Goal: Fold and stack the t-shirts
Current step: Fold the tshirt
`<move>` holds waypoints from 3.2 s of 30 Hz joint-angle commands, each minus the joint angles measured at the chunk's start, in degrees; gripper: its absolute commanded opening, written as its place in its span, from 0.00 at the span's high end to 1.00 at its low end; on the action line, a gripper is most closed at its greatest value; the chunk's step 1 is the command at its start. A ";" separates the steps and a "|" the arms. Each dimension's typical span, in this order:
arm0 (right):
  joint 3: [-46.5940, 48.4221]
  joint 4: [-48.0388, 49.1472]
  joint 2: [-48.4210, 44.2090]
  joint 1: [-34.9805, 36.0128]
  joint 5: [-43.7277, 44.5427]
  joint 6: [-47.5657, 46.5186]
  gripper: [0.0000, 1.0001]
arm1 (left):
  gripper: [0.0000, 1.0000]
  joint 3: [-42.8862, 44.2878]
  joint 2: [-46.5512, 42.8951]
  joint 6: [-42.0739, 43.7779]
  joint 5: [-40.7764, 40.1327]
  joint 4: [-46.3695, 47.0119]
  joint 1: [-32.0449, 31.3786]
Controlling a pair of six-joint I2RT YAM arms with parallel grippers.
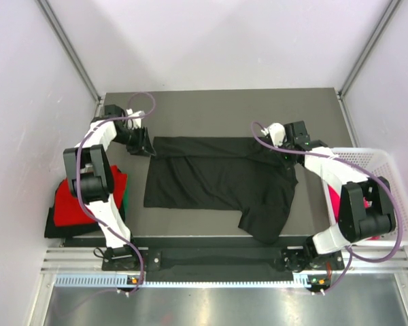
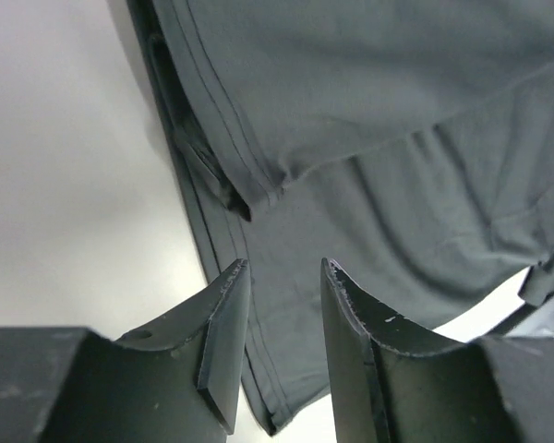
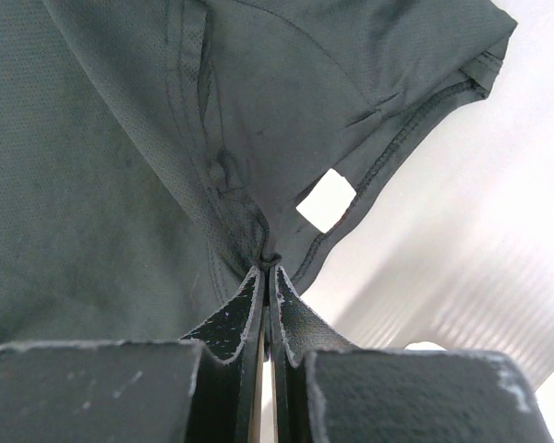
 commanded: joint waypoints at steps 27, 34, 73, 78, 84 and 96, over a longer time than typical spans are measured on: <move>1.12 1.28 1.54 0.48 -0.49 0.22 1.00 | 0.59 5.41 8.10 -1.71 -5.22 0.93 -4.01; 1.38 1.28 1.80 0.48 -1.88 0.40 1.00 | 0.66 5.23 9.67 -0.92 -6.81 -0.73 -4.10; 6.11 -14.01 2.16 0.30 -10.50 -4.43 0.74 | 0.60 4.78 0.01 3.39 -14.28 -5.39 -4.19; 11.22 -14.63 3.64 -0.05 -10.07 -5.66 0.71 | 0.59 11.71 0.53 3.13 -12.35 -8.03 -4.19; 18.86 -11.12 11.99 -1.28 -4.28 -3.65 0.71 | 0.59 20.23 7.73 1.81 -14.01 -5.83 -4.19; 41.26 -13.39 32.19 -12.00 -11.12 3.91 0.63 | 0.36 28.95 19.68 -1.45 -14.02 -0.38 -4.01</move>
